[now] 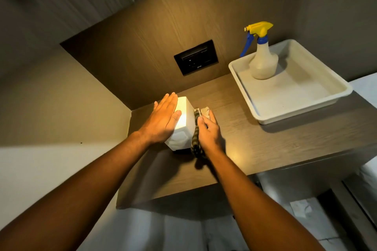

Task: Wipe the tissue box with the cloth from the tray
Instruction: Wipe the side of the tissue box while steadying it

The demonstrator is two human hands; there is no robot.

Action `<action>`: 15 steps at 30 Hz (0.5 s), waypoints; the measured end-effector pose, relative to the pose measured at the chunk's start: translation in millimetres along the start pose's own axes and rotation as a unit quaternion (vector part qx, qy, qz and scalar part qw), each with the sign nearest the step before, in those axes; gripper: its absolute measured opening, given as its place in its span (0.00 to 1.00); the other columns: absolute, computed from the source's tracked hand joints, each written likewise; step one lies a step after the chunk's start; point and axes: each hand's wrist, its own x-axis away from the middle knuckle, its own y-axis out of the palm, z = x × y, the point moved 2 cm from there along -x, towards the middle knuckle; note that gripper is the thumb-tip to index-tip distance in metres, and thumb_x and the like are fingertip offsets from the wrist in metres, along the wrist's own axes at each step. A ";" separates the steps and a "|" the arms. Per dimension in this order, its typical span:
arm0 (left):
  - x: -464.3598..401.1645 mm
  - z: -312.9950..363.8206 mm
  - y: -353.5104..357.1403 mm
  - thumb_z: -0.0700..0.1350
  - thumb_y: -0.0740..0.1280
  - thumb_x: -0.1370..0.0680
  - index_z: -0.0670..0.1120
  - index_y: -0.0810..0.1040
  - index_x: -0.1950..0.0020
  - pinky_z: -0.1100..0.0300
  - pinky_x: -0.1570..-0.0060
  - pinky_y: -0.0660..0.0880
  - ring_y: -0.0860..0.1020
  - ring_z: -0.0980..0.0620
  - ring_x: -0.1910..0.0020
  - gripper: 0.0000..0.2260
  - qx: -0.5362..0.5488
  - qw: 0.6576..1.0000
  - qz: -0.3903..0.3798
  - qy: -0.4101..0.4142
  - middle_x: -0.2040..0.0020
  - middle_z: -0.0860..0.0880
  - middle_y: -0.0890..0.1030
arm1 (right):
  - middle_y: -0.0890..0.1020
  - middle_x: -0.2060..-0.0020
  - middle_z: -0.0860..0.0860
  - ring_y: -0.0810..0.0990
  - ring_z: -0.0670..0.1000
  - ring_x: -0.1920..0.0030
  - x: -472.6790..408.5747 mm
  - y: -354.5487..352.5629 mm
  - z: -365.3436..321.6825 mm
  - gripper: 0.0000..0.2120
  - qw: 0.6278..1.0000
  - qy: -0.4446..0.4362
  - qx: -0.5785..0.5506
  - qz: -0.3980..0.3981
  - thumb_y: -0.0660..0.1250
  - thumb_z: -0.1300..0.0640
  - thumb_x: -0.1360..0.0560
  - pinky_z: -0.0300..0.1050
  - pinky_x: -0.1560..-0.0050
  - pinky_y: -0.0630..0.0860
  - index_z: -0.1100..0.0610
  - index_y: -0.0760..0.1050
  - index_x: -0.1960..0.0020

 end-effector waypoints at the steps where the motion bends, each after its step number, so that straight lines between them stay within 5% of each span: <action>1: -0.8 0.1 0.4 0.58 0.45 0.19 0.45 0.45 0.17 0.47 0.22 0.36 0.42 0.51 0.18 0.32 -0.001 1.000 0.004 0.002 0.16 0.47 0.46 | 0.78 0.41 0.50 0.76 0.47 0.43 6.8 1.1 4.9 0.21 1.000 -0.005 -0.018 -0.006 0.60 0.46 0.22 0.34 0.54 0.73 0.48 0.69 0.30; 3: -1.2 -0.6 1.2 0.57 0.45 0.18 0.45 0.45 0.17 0.47 0.22 0.37 0.42 0.51 0.18 0.32 0.001 1.000 0.009 0.006 0.16 0.46 0.46 | 0.77 0.38 0.47 0.75 0.47 0.38 7.0 9.9 2.0 0.21 0.997 -0.047 -0.046 -0.026 0.60 0.49 0.21 0.34 0.50 0.75 0.51 0.68 0.29; 6: -2.9 -3.3 2.5 0.58 0.45 0.18 0.45 0.45 0.17 0.47 0.22 0.37 0.42 0.51 0.18 0.32 0.000 1.000 0.008 0.002 0.16 0.46 0.46 | 0.69 0.34 0.42 0.67 0.41 0.34 -11.8 14.4 -39.7 0.22 0.990 -0.121 -0.019 -0.069 0.58 0.57 0.19 0.29 0.40 0.66 0.55 0.63 0.26; 9: -2.6 -1.3 2.5 0.58 0.45 0.18 0.45 0.45 0.17 0.45 0.21 0.37 0.42 0.50 0.18 0.32 -0.003 1.000 0.001 0.004 0.16 0.46 0.45 | 0.72 0.34 0.41 0.71 0.46 0.36 -42.3 14.1 -29.6 0.22 0.994 -0.069 0.042 -0.078 0.56 0.47 0.21 0.48 0.34 0.67 0.45 0.64 0.27; 11: -3.3 -1.7 3.4 0.58 0.45 0.19 0.45 0.45 0.17 0.44 0.21 0.38 0.42 0.50 0.18 0.32 -0.002 1.000 0.003 0.003 0.16 0.47 0.46 | 0.71 0.30 0.44 0.72 0.50 0.34 -33.9 7.5 -9.9 0.24 0.994 -0.017 0.090 -0.059 0.55 0.43 0.22 0.51 0.35 0.67 0.41 0.59 0.27; 15: -4.0 -2.1 4.7 0.57 0.45 0.19 0.45 0.46 0.17 0.45 0.21 0.38 0.43 0.50 0.18 0.32 -0.003 1.000 0.014 0.001 0.16 0.47 0.46 | 0.70 0.29 0.48 0.70 0.47 0.33 -4.4 14.0 8.6 0.24 0.999 -0.049 0.003 0.005 0.58 0.53 0.20 0.33 0.43 0.67 0.48 0.60 0.25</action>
